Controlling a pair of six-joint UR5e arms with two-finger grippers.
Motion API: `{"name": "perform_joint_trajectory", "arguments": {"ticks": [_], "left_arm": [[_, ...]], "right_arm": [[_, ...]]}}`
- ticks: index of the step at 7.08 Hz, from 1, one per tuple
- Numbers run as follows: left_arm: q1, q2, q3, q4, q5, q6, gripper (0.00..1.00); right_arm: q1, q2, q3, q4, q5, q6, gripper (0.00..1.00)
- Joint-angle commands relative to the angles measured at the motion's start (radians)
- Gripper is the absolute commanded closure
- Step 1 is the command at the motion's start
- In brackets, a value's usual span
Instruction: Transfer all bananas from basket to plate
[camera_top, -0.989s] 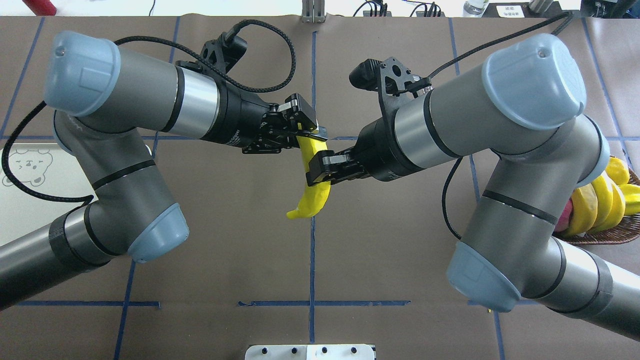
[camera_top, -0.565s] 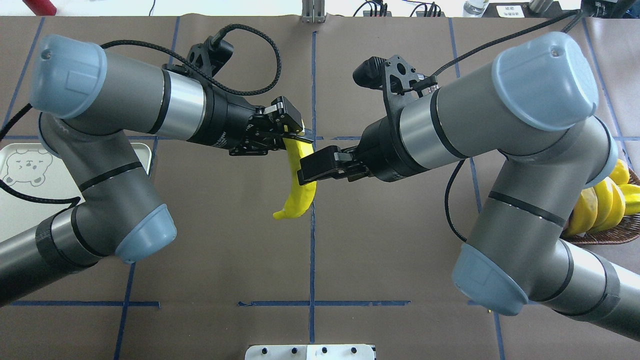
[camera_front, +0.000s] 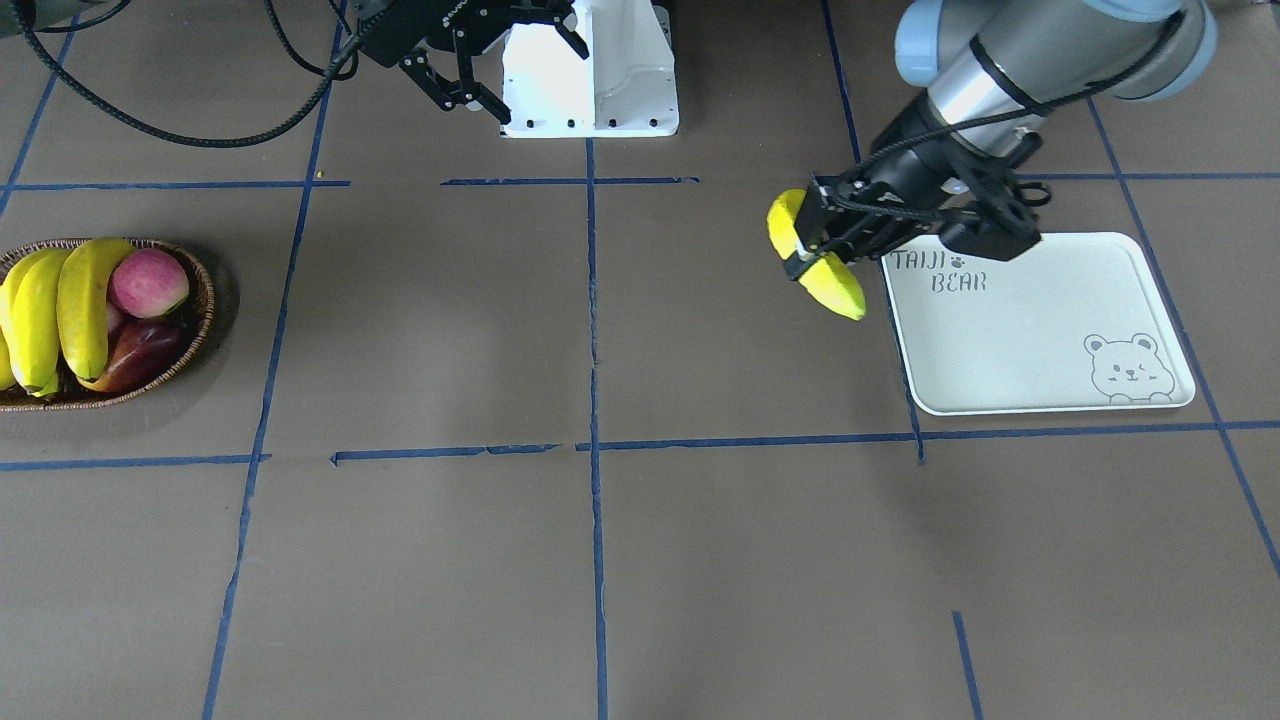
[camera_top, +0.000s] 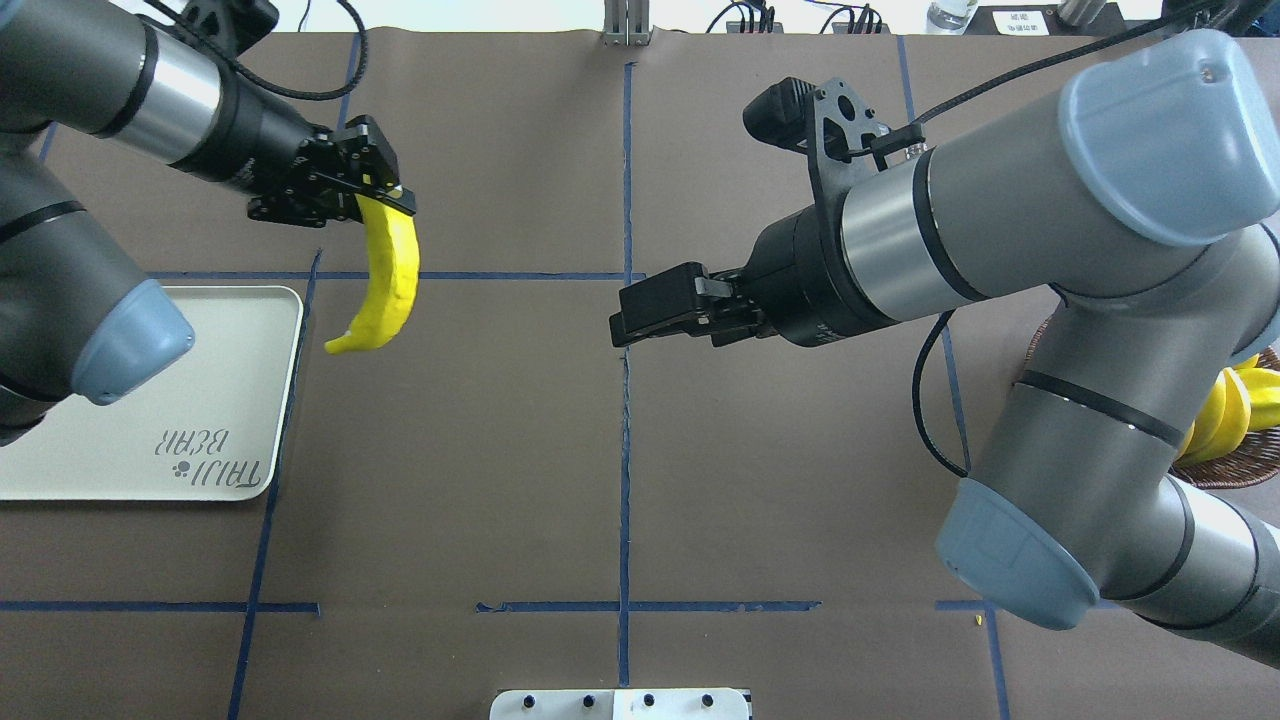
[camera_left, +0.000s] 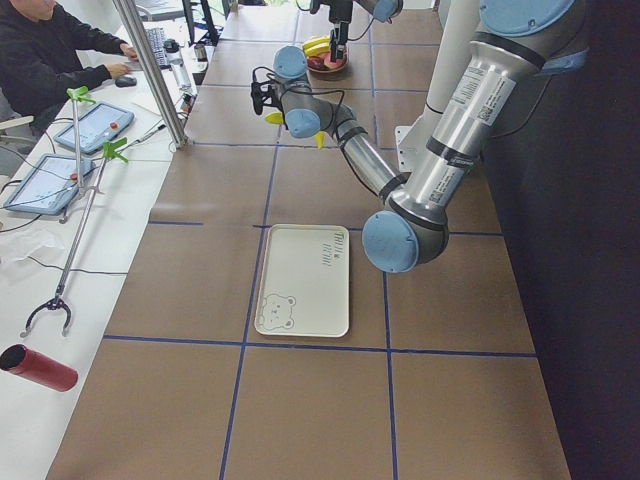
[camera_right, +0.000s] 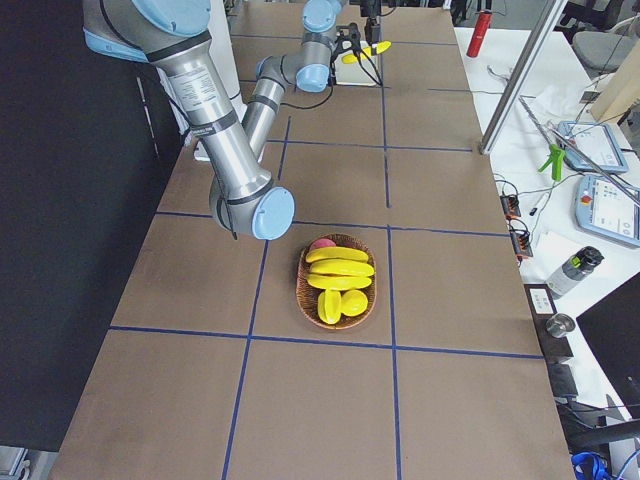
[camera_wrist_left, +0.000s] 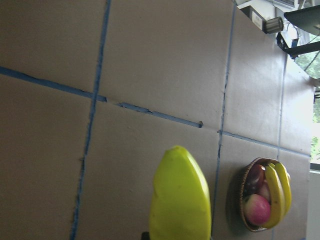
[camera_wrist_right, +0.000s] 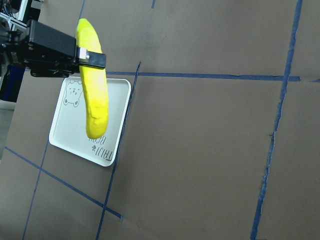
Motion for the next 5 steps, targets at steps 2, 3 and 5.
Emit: {"name": "perform_joint_trajectory", "arguments": {"ticks": [2,3,5], "left_arm": [[-0.091,0.254,0.02,0.054,0.029,0.106,1.0],[-0.135,0.353,0.025,0.054,0.031,0.229,1.0],[-0.143,0.475,0.084,0.051,0.076,0.429,1.0]], "right_arm": [[0.041,-0.082,0.047,0.0,-0.001,0.006,0.0],[0.05,-0.108,0.049,0.0,-0.002,0.006,0.0],[0.052,-0.123,0.049,-0.002,-0.028,0.006,0.0]]}}
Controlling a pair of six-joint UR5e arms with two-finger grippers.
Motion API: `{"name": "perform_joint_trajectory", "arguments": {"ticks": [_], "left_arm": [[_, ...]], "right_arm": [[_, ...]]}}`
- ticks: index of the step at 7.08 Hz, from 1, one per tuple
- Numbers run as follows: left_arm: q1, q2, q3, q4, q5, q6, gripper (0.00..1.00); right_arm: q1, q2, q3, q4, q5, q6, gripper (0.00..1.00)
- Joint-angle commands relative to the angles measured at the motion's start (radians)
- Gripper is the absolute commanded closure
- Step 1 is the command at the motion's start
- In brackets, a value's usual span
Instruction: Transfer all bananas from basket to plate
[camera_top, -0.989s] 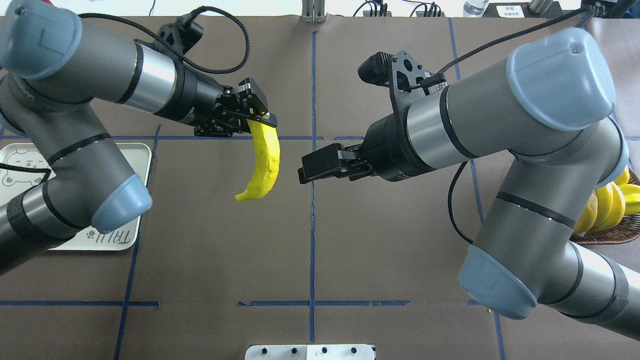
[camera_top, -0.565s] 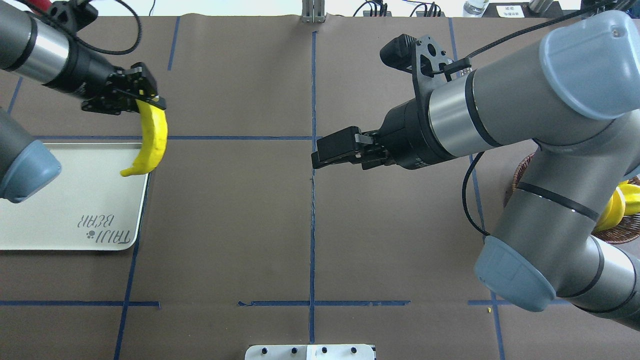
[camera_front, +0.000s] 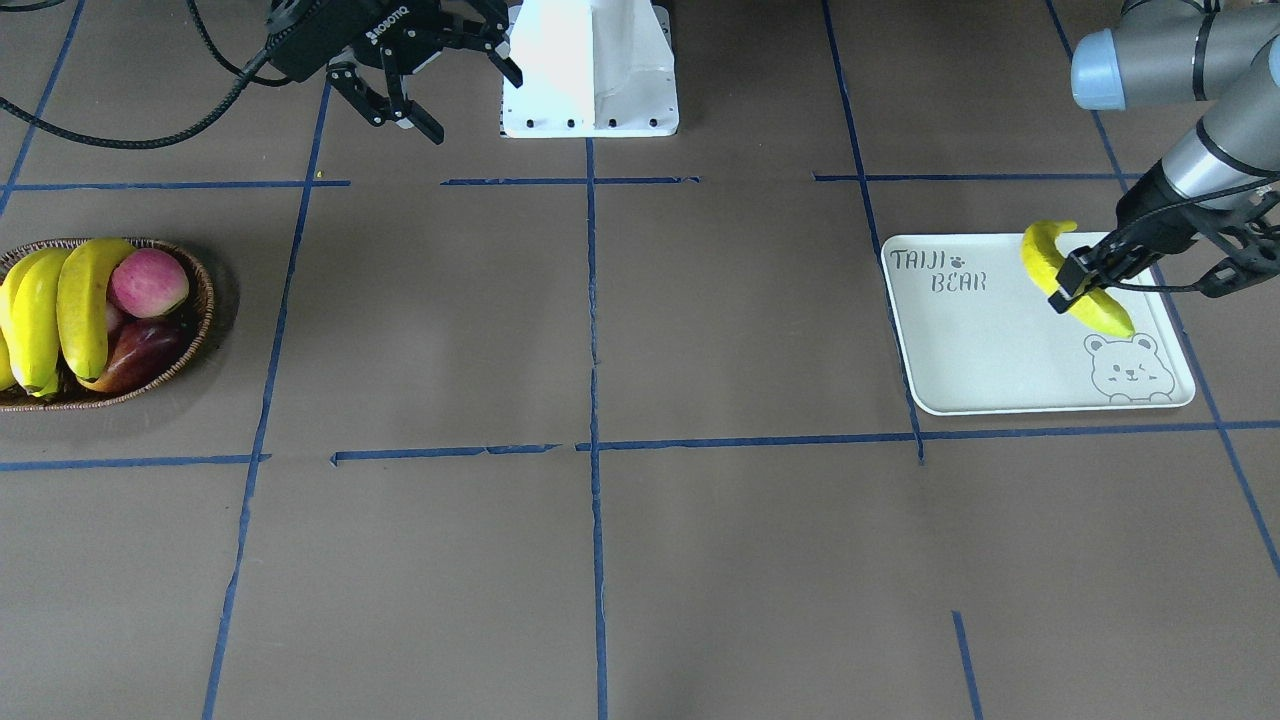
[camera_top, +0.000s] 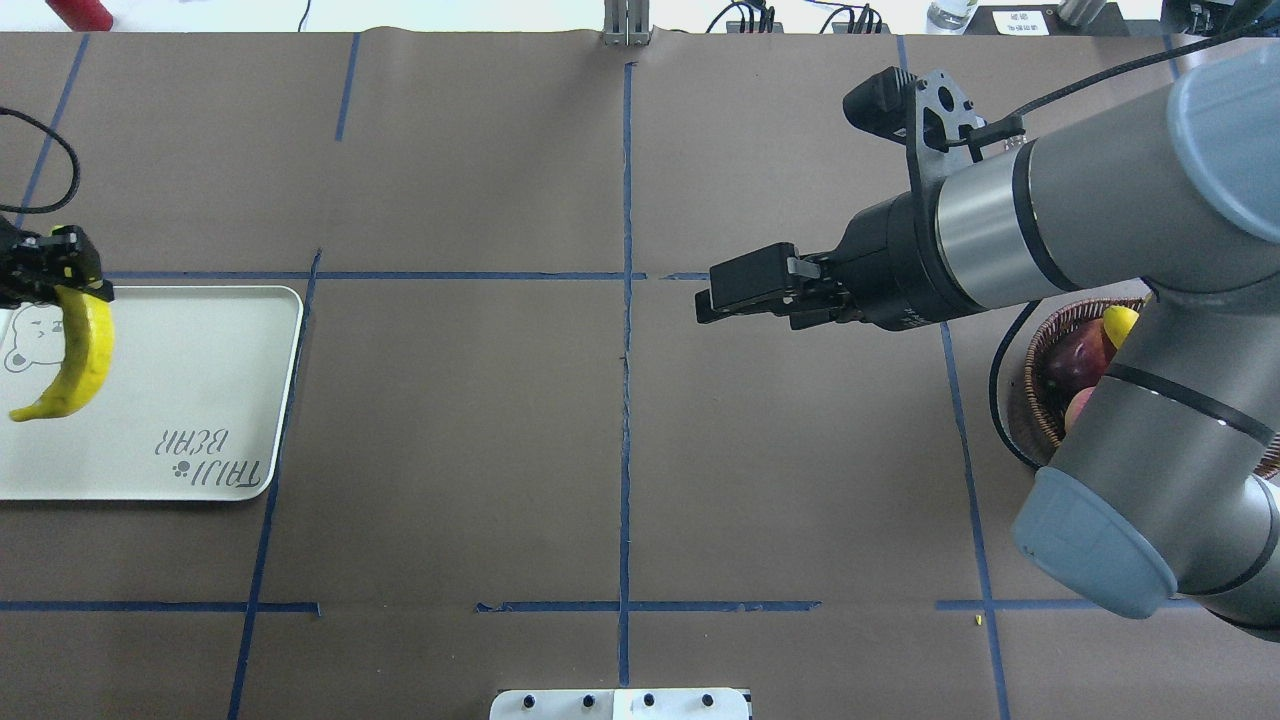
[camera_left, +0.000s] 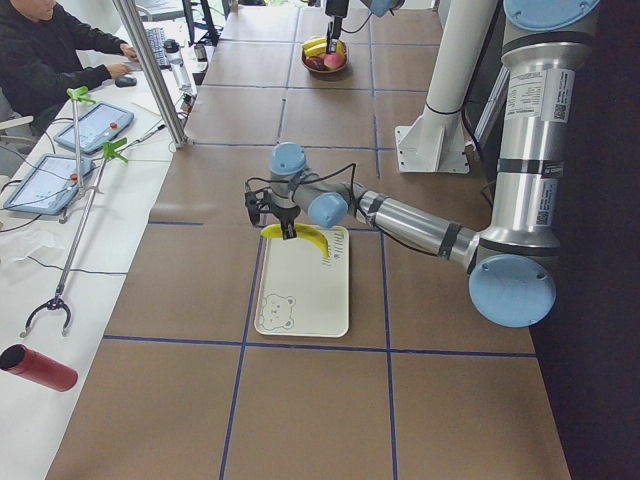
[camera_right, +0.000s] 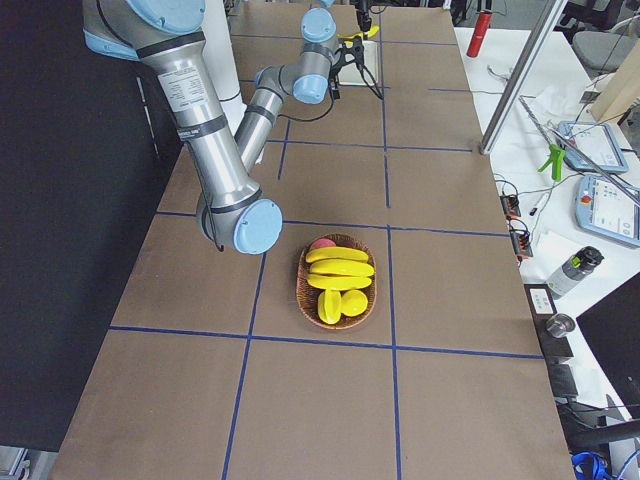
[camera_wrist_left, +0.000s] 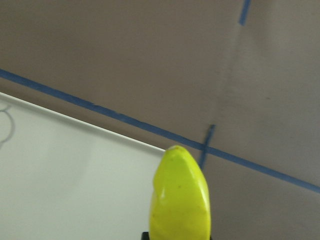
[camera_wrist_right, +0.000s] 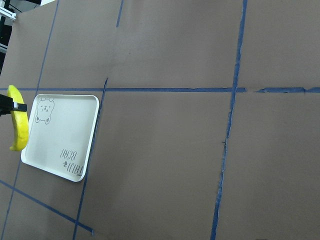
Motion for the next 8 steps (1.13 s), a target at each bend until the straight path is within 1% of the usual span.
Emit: {"name": "perform_joint_trajectory", "arguments": {"ticks": [1,2,3,4,5,6,7,8], "left_arm": [[-0.002,0.051,0.125,-0.013,0.056,0.104,1.0],[0.001,-0.007,0.213,-0.022,0.073,0.12,1.0],[0.001,-0.038,0.27,-0.025,0.078,0.123,1.0],[0.001,-0.05,0.292,-0.034,0.078,0.139,1.0],[0.001,-0.052,0.293,-0.036,0.078,0.141,0.92],[0.0,-0.043,0.293,-0.06,0.081,0.143,0.01],[-0.002,-0.038,0.292,-0.109,0.084,0.137,0.0],[-0.002,-0.038,0.278,-0.114,0.076,0.132,0.0]], "right_arm": [[0.003,-0.029,0.001,-0.001,-0.032,0.0,0.0],[0.003,-0.029,-0.001,-0.001,-0.038,0.0,0.0],[0.003,-0.029,-0.002,-0.001,-0.04,0.0,0.0],[0.003,-0.031,-0.002,-0.001,-0.04,0.0,0.0],[0.005,-0.035,-0.002,-0.001,-0.04,0.0,0.0],[0.005,-0.037,-0.002,-0.001,-0.04,0.0,0.0],[0.015,-0.045,-0.001,-0.001,-0.037,-0.001,0.0],[0.044,-0.07,0.004,-0.012,-0.025,-0.003,0.0]]}}
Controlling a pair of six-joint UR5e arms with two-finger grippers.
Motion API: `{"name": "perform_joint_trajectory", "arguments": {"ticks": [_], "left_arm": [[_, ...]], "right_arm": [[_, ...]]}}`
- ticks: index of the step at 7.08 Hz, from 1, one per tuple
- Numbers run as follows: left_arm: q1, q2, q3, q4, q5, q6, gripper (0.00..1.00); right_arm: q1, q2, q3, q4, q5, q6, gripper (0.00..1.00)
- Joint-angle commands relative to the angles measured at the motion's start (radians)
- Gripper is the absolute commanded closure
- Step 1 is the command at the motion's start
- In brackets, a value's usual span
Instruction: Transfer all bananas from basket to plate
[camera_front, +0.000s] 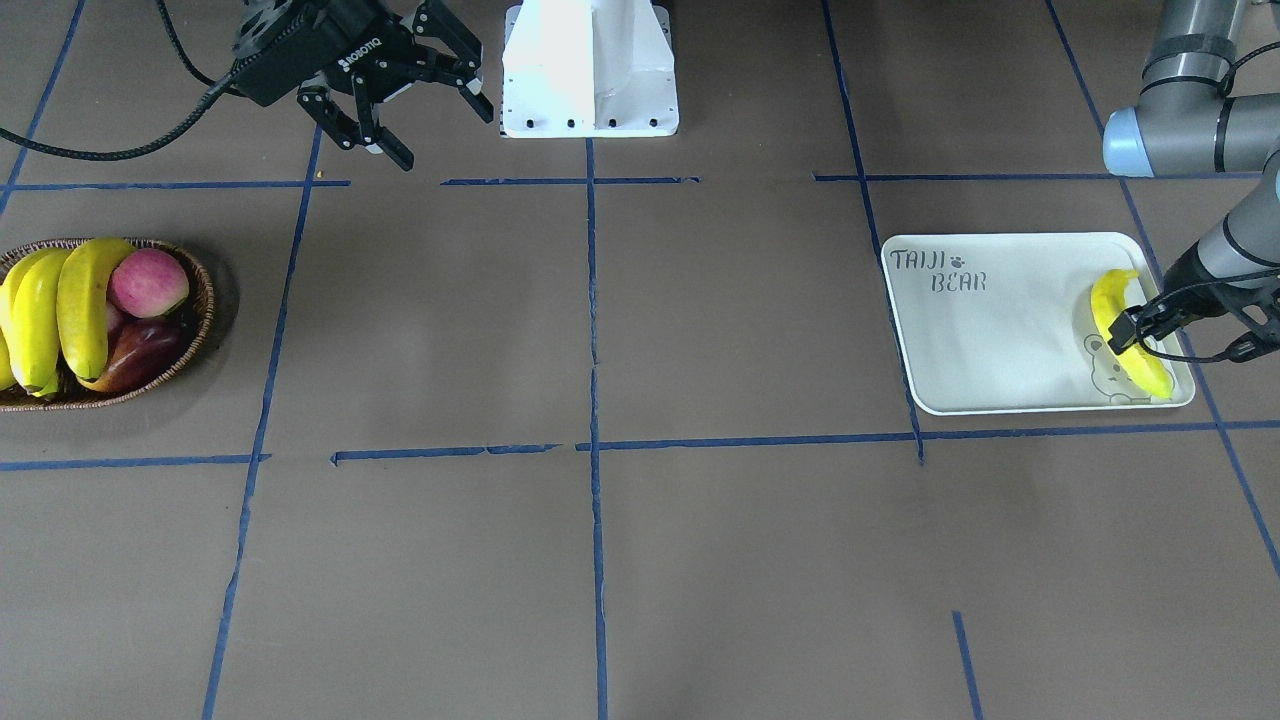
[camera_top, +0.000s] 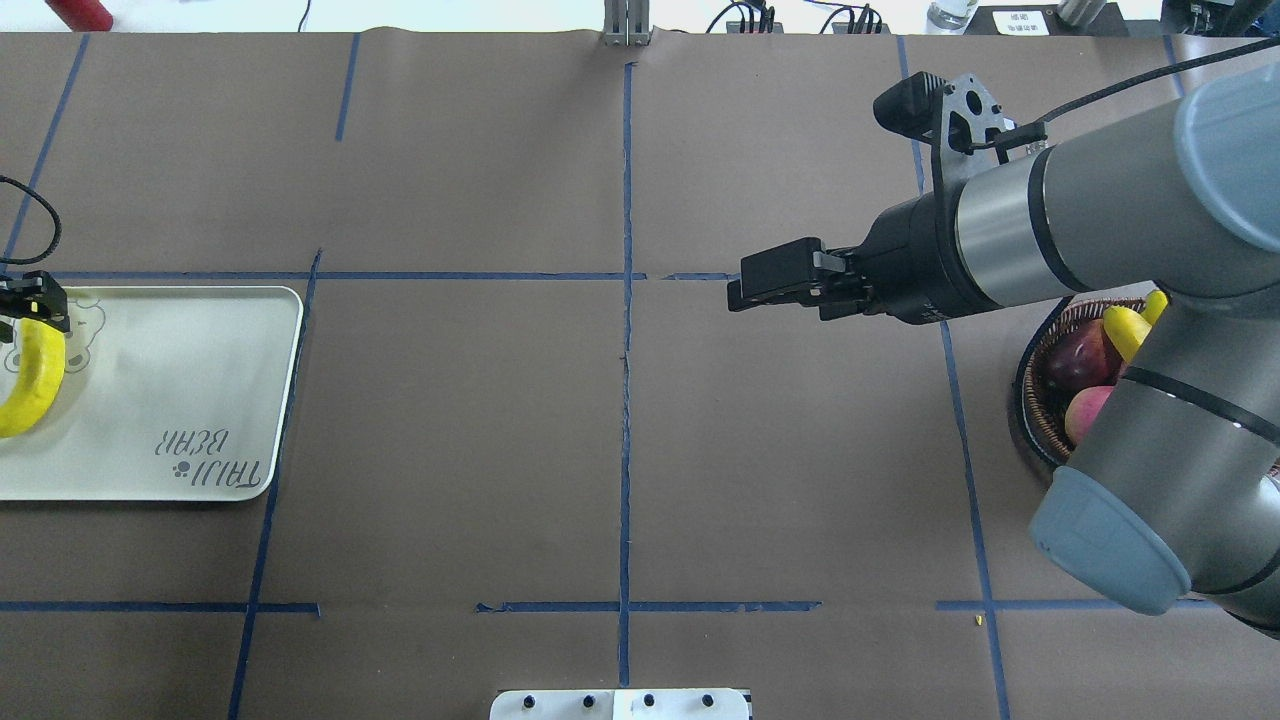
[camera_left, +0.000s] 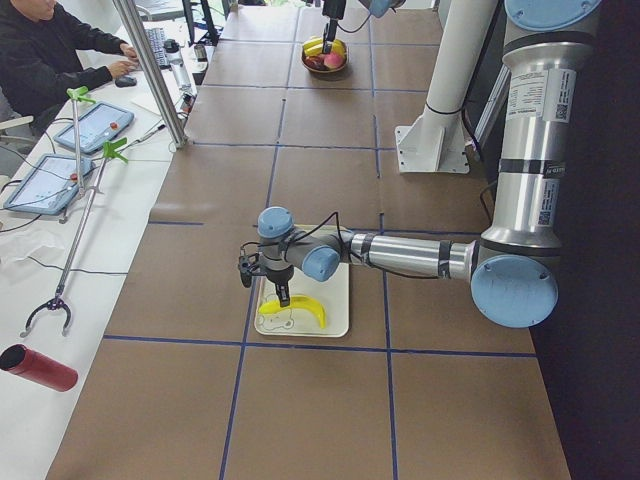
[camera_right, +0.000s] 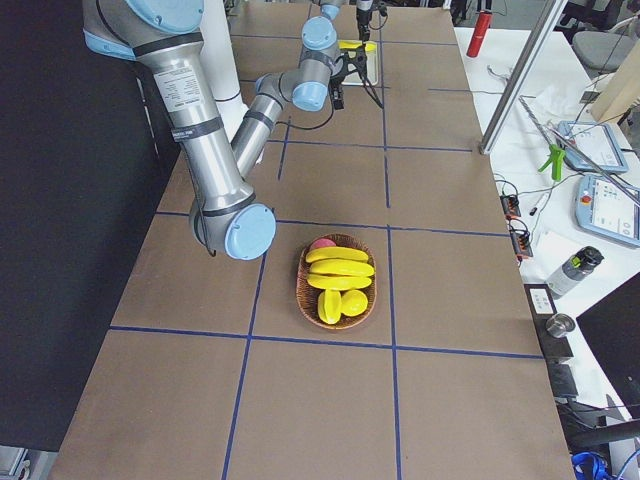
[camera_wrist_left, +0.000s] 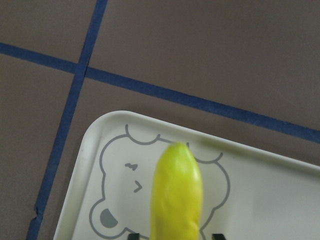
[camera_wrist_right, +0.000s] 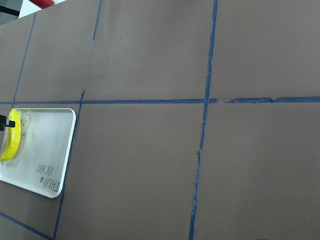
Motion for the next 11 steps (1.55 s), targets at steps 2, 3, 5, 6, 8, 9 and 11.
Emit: {"name": "perform_joint_trajectory", "arguments": {"ticks": [2,3,5,6,8,9,11], "left_arm": [[-0.004,0.002,-0.095,0.012,-0.017,-0.006,0.0],[-0.007,-0.002,-0.201,0.112,-0.032,-0.003,0.0],[-0.001,-0.033,-0.385,0.345,-0.027,0.001,0.0],[0.002,-0.051,-0.393,0.352,-0.027,-0.011,0.0],[0.007,-0.071,-0.398,0.352,-0.033,-0.013,0.0],[0.007,-0.081,-0.406,0.352,-0.035,-0.013,0.0],[0.01,-0.093,-0.409,0.351,-0.035,-0.013,0.0]], "right_arm": [[0.086,-0.123,0.009,-0.009,0.012,-0.017,0.0],[0.117,-0.221,0.03,-0.008,0.007,-0.017,0.0],[0.166,-0.445,0.096,0.0,-0.001,-0.166,0.0],[0.168,-0.503,0.093,0.0,-0.005,-0.234,0.0],[0.168,-0.652,0.098,0.009,-0.076,-0.267,0.0],[0.166,-0.672,0.072,0.051,-0.076,-0.285,0.0],[0.168,-0.677,-0.022,0.131,-0.077,-0.308,0.0]]}}
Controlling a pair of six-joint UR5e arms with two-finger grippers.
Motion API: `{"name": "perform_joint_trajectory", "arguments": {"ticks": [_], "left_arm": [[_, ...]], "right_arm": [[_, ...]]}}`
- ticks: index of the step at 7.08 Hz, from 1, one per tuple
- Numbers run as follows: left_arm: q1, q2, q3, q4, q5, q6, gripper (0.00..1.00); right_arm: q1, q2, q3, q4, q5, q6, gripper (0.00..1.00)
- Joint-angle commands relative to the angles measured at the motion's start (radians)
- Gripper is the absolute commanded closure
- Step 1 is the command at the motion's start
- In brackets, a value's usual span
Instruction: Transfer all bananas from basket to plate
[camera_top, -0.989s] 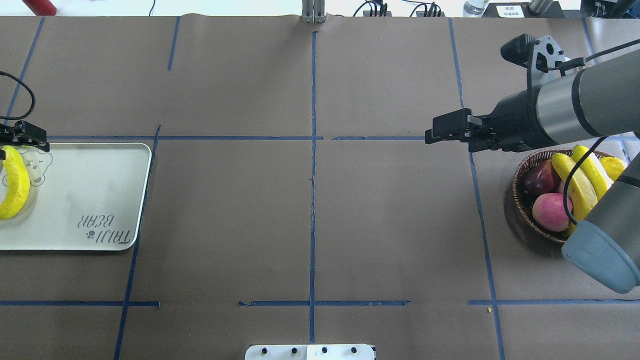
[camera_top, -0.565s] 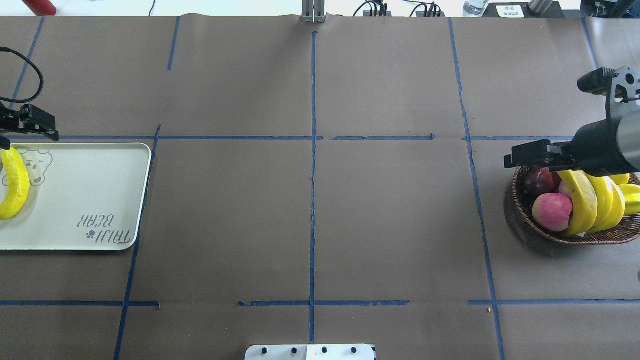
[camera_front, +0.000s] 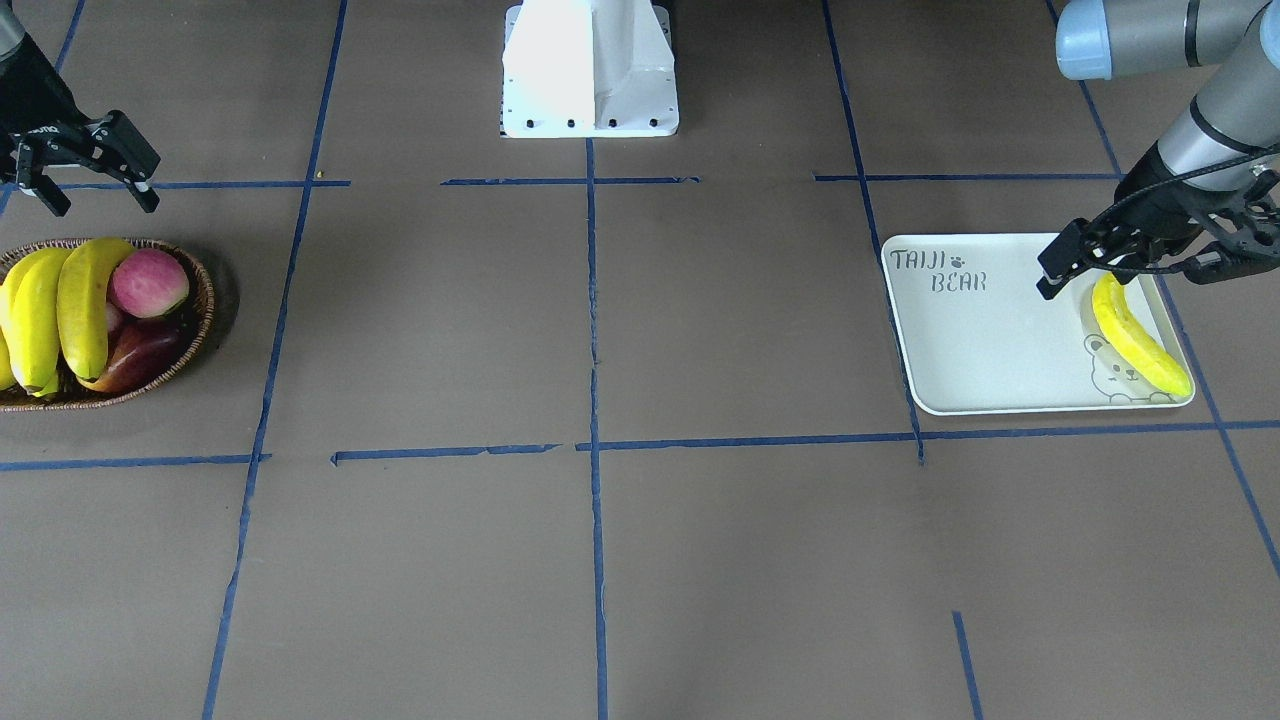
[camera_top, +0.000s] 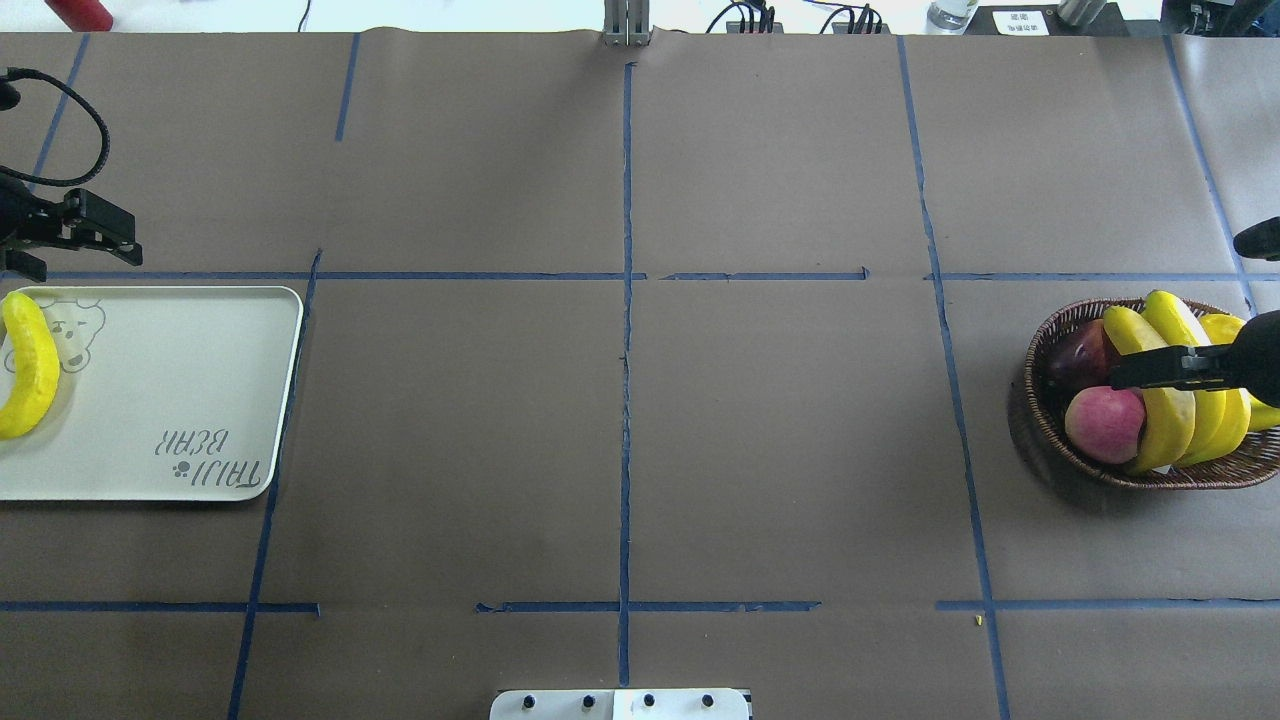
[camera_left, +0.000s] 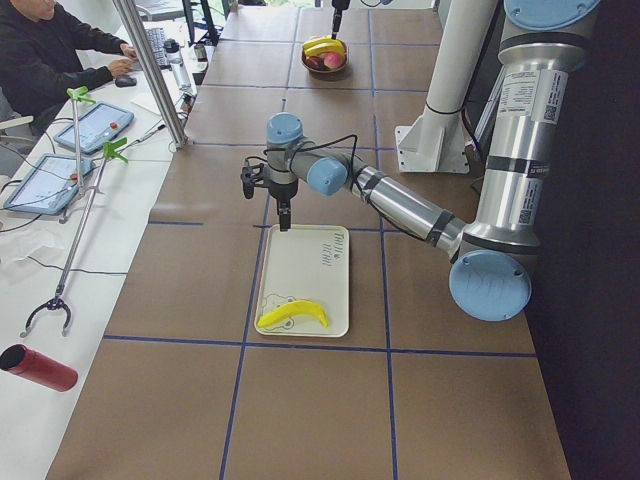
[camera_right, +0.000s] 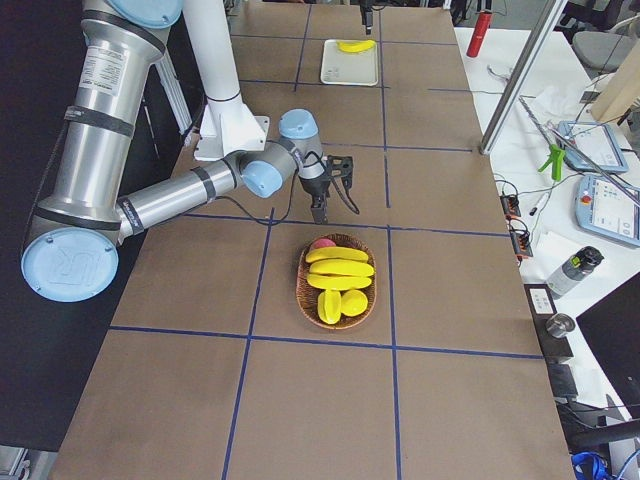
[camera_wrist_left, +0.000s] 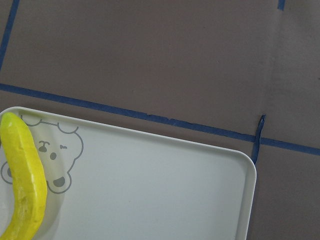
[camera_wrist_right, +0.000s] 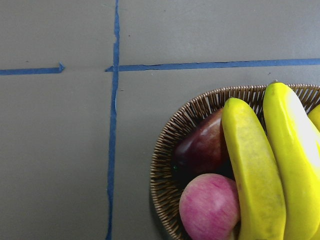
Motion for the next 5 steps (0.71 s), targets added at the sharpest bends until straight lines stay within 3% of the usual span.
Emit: {"name": "perform_joint_trajectory", "arguments": {"ticks": [1,4,5], "left_arm": [[0.001,-0.007,-0.005,-0.002,0.0,0.0,0.0],[0.001,-0.007,-0.022,0.0,0.0,0.0,0.0],[0.001,-0.007,-0.022,0.0,-0.002,0.0,0.0]], "right_arm": [[0.0,-0.026,-0.071,0.044,-0.003,-0.008,0.0],[0.0,-0.038,-0.143,0.043,0.008,0.004,0.01],[0.0,-0.037,-0.143,0.043,0.008,0.006,0.11]]}}
